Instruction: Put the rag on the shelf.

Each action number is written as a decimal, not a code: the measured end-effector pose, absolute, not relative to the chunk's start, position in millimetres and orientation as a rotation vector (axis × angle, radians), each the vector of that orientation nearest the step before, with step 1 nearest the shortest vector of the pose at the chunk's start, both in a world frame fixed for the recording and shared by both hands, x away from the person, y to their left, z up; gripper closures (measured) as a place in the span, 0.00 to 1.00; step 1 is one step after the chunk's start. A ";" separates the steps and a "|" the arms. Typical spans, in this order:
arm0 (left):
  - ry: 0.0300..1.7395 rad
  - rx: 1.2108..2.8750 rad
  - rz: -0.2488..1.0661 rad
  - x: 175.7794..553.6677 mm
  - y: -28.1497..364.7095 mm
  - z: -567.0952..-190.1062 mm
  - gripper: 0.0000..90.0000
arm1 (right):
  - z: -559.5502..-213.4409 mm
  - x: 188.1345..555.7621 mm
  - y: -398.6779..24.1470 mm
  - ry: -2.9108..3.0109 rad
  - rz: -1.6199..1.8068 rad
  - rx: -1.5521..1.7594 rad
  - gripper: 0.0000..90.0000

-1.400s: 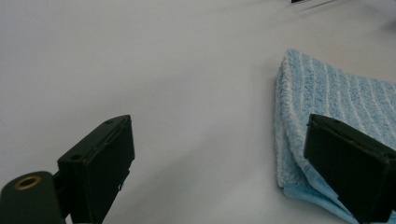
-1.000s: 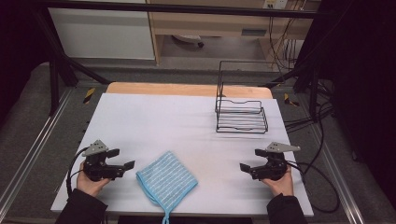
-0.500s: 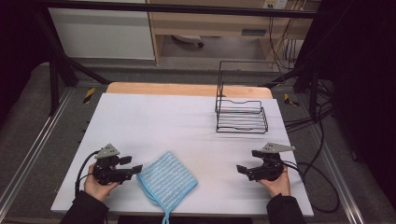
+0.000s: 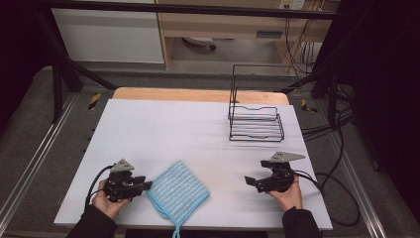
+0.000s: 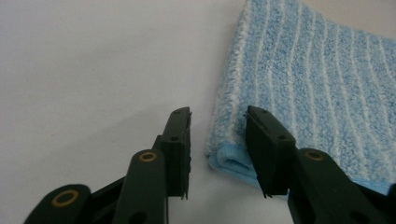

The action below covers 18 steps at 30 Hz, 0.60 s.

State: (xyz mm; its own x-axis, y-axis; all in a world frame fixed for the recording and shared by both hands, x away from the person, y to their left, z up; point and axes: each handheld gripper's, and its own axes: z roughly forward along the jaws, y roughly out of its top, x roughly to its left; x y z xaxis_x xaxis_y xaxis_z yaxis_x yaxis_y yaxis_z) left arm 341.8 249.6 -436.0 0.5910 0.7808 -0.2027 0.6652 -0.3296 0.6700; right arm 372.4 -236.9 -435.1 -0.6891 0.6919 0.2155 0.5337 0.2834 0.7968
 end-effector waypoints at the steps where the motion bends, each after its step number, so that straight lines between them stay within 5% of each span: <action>1: 1.150 2.085 0.192 341.5 248.5 -437.0 0.70 | -434.1 373.4 -232.0 2.381 1.373 1.142 0.03; 18: 1.194 2.092 0.135 342.7 243.7 -442.4 0.79 | -417.8 392.7 -152.0 2.483 1.399 1.055 0.11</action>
